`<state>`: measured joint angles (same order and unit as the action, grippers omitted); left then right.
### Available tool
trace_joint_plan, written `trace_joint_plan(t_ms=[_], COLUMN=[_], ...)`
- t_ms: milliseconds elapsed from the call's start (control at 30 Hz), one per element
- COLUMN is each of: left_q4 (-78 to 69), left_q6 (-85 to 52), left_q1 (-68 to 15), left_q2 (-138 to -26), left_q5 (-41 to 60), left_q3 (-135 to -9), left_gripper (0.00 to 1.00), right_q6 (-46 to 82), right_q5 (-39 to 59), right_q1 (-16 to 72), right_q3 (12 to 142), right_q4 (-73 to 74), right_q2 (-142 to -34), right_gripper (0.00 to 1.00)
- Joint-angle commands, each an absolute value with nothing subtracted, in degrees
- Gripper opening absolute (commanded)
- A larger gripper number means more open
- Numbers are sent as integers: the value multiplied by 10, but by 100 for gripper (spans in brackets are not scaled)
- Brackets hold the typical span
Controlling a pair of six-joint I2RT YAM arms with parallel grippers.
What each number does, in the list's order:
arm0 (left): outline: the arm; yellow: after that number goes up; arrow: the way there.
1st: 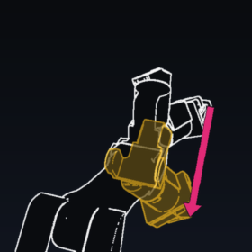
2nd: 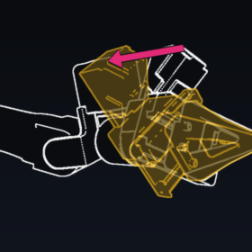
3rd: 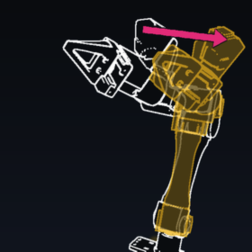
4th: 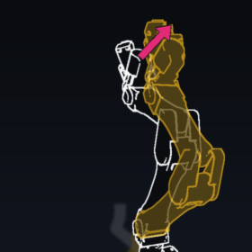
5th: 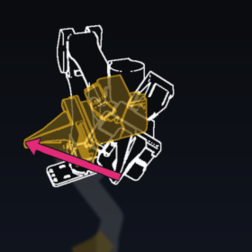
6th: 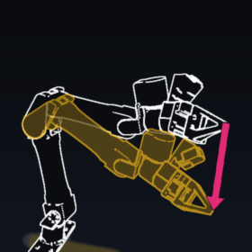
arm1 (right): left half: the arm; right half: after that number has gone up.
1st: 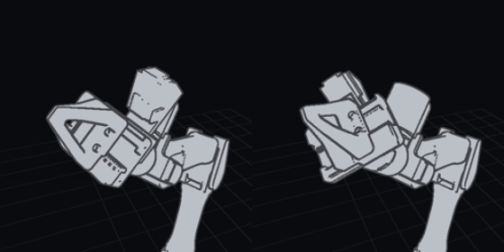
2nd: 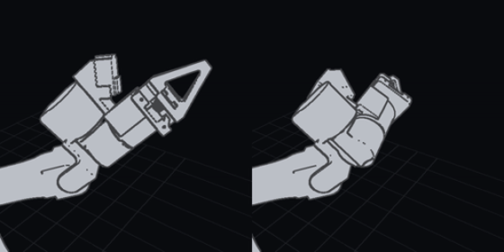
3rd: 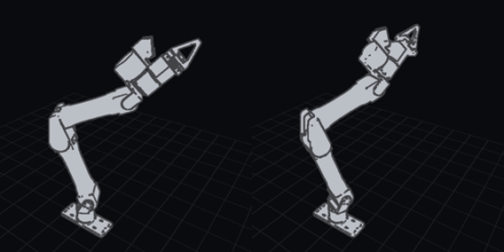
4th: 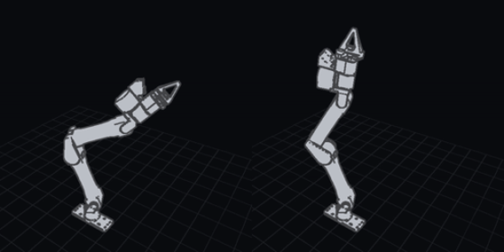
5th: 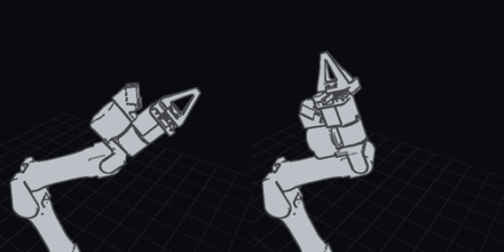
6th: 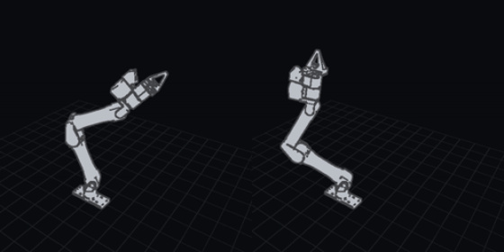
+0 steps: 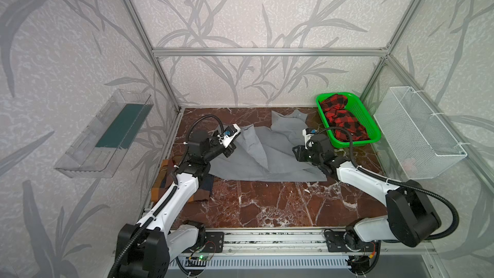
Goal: Fold and stack the long sleeve shirts
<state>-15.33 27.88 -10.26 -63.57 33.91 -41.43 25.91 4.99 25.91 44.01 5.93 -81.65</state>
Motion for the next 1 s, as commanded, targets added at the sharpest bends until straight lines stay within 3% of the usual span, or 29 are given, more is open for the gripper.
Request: trace_joint_plan(t_ms=[0,967], left_q4=[-183,-309], left_q6=[285,249], left_q1=[-96,-85], left_q2=[-636,-723], left_q5=[323,260], left_q3=[-405,-361], left_gripper=[0,0], right_q6=[258,284], right_q5=[55,62], right_q1=[262,348], right_q3=[430,415], right_q4=[67,184], right_q2=[-828,-964], right_gripper=[33,32])
